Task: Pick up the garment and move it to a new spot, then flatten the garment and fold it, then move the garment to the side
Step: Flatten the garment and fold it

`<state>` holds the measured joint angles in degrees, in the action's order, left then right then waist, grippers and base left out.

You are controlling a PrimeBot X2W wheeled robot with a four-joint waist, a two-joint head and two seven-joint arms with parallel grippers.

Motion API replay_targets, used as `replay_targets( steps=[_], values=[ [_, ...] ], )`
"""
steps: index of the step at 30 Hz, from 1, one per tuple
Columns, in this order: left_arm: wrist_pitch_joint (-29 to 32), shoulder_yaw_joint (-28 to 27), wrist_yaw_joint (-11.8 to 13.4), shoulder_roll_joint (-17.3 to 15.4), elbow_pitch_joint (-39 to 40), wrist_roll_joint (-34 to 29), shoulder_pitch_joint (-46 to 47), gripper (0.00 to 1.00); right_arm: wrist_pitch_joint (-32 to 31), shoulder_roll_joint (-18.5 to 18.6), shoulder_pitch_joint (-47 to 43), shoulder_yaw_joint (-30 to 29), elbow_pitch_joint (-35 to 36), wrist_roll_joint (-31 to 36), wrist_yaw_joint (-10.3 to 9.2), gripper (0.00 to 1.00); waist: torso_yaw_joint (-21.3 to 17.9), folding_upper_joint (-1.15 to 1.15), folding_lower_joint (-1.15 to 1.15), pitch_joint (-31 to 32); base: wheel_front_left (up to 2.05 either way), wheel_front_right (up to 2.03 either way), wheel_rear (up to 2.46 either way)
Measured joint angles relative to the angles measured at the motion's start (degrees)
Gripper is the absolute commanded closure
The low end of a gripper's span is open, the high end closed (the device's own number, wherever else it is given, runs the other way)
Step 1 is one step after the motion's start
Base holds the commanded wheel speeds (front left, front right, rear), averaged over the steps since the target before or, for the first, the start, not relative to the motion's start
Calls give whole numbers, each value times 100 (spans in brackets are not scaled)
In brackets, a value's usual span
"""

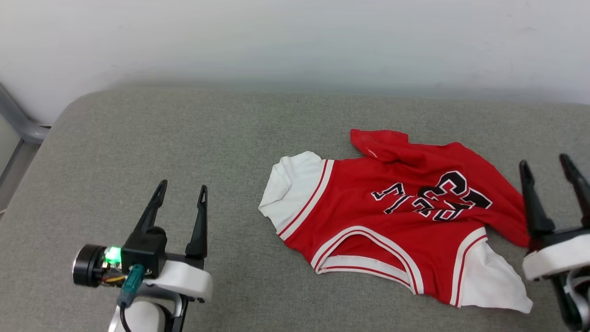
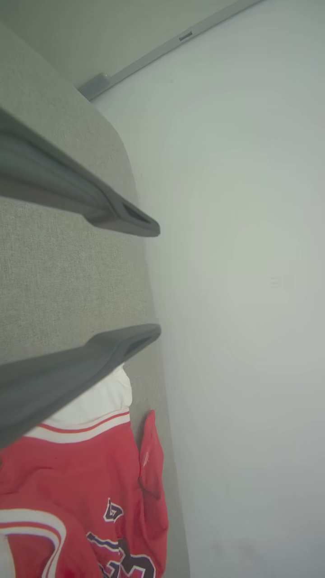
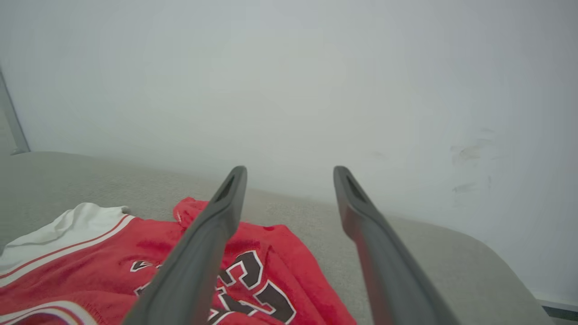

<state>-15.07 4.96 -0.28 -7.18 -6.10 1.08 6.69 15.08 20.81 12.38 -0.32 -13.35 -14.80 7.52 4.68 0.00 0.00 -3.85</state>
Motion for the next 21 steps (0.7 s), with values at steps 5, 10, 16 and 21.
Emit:
replay_targets(
  steps=[5,10,16,21],
  values=[
    [0,124,-296,-213,-101,-38,468,0,-59,-536,-654,-118,812,468,0,0,0,0,0,60,0,0,0],
    [51,447,-597,-488,-438,69,1187,0,-209,-797,-973,-76,1360,699,0,0,-5,0,0,63,0,0,0],
    [870,1441,-704,-962,-636,558,2103,0,-302,-859,-1079,51,1528,778,0,0,-106,0,0,-5,0,0,0],
    [1981,2725,-711,-1556,-626,1546,2804,0,-328,-849,-1073,78,1524,772,0,0,-210,0,1,-126,0,0,0]
  ],
)
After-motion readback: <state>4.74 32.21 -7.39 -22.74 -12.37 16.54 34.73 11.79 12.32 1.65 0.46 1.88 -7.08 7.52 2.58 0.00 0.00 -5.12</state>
